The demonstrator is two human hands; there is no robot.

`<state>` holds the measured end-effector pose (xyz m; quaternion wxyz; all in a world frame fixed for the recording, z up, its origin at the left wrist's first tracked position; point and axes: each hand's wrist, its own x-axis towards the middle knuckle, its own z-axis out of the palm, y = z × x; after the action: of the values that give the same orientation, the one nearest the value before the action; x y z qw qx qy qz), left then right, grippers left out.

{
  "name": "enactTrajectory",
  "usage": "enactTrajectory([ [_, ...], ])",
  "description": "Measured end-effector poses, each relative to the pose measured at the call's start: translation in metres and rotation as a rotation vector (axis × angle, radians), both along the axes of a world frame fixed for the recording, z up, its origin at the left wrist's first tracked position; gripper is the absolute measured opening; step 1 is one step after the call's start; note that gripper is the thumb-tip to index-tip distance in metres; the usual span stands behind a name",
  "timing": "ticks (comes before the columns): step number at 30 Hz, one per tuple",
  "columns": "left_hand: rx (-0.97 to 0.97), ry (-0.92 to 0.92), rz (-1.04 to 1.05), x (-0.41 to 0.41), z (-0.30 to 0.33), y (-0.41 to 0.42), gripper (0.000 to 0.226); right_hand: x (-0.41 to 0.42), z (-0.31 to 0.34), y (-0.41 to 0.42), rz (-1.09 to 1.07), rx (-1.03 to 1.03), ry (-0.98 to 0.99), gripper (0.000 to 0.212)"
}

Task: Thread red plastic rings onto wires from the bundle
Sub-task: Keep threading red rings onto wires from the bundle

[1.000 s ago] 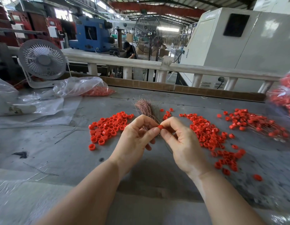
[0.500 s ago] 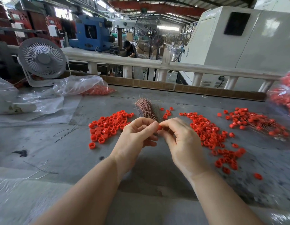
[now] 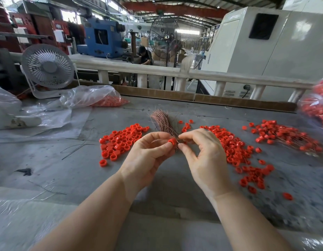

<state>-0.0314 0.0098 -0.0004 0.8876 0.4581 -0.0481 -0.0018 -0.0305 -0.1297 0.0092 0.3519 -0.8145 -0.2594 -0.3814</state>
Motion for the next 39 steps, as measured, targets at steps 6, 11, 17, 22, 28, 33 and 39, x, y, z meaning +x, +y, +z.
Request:
enactTrajectory([
  [6, -0.054, -0.006, 0.003, 0.000, 0.000, -0.001, 0.020, 0.001, -0.001, 0.000, 0.005, 0.045, 0.005, 0.009],
  [11, -0.051, -0.010, 0.011, 0.001, 0.001, -0.001, 0.021, 0.001, -0.002, 0.001, 0.003, 0.077, 0.052, 0.004],
  [17, -0.048, 0.000, 0.011, 0.000, 0.003, -0.003, 0.020, 0.003, -0.004, 0.004, 0.049, 0.091, 0.125, 0.010],
  [22, -0.031, -0.004, 0.007, -0.002, 0.002, -0.003, 0.019, 0.002, -0.006, 0.003, 0.090, 0.089, 0.152, 0.015],
  [28, 0.200, -0.023, 0.023, -0.004, 0.000, 0.000, 0.033, 0.001, -0.004, 0.004, 0.105, 0.098, 0.175, 0.015],
  [33, 0.311, -0.045, 0.070, -0.008, 0.003, -0.003, 0.022, 0.002, -0.003, 0.003, 0.100, 0.142, 0.192, 0.009],
  [39, 0.400, -0.102, 0.136, -0.011, 0.005, -0.005, 0.017, 0.003, -0.002, 0.002, 0.070, 0.121, 0.233, 0.003],
])
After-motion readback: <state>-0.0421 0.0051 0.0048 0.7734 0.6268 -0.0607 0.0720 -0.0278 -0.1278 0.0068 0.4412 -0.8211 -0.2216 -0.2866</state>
